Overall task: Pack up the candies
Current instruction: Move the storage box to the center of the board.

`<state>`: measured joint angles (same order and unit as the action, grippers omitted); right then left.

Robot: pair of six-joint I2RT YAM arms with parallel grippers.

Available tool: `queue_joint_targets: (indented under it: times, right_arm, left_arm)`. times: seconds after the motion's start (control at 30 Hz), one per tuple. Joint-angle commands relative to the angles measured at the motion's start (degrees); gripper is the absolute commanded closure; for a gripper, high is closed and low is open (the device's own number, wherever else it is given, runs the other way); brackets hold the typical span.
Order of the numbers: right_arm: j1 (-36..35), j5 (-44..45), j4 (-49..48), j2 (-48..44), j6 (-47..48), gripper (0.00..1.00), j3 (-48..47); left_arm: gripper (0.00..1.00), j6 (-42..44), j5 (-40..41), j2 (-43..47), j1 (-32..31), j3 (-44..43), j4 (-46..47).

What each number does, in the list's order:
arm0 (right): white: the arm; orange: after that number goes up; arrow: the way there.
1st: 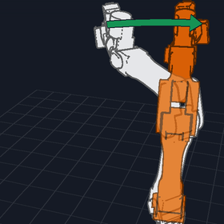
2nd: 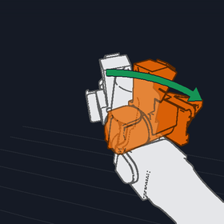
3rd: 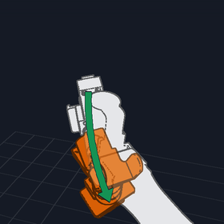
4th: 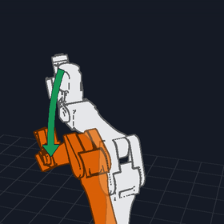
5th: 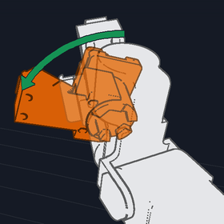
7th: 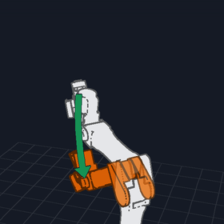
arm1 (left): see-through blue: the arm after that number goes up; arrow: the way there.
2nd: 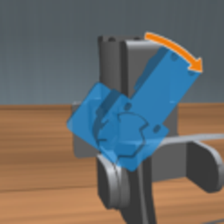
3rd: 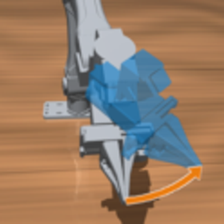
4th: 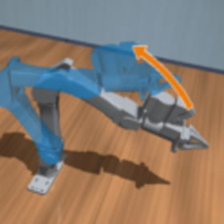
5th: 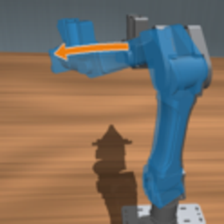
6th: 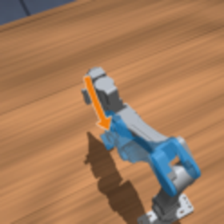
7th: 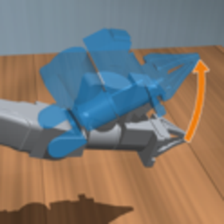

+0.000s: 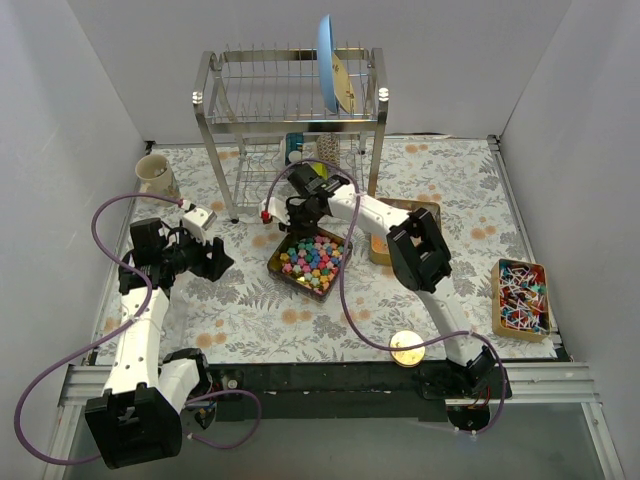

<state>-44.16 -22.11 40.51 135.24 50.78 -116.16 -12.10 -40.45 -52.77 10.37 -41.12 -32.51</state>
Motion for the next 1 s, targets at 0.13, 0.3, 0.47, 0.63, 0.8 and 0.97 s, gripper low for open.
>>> queue_joint_targets:
  times: [0.13, 0.3, 0.47, 0.63, 0.8, 0.97]
  right_arm:
    - [5.92, -2.5, 1.76, -28.34, -11.4, 0.65, 19.97]
    - [19.09, 1.62, 4.75, -44.61, -13.95, 0.63, 38.51]
    - [38.05, 9.35, 10.27, -48.23, -17.91, 0.62, 42.5]
    - [49.07, 19.02, 10.55, -50.51, -20.64, 0.6, 48.2]
    - [61.55, 20.43, 9.94, -48.76, -21.34, 0.59, 52.17]
    - [65.08, 21.84, 6.52, -47.44, -19.15, 0.59, 55.24]
  left_arm:
    - [0.35, -1.09, -3.41, -0.14, -1.66, 0.69, 7.72]
    - [0.34, -1.61, -5.6, -1.19, -2.81, 2.27, 11.59]
    - [0.33, -1.53, -6.31, -1.63, -3.16, 2.89, 13.0]
    - [0.33, -1.52, -5.79, -1.46, -3.34, 3.07, 14.14]
    - [0.33, -1.61, -4.99, -1.19, -3.43, 3.33, 14.32]
    - [0.33, -2.49, -4.82, -0.84, -3.43, 3.68, 14.32]
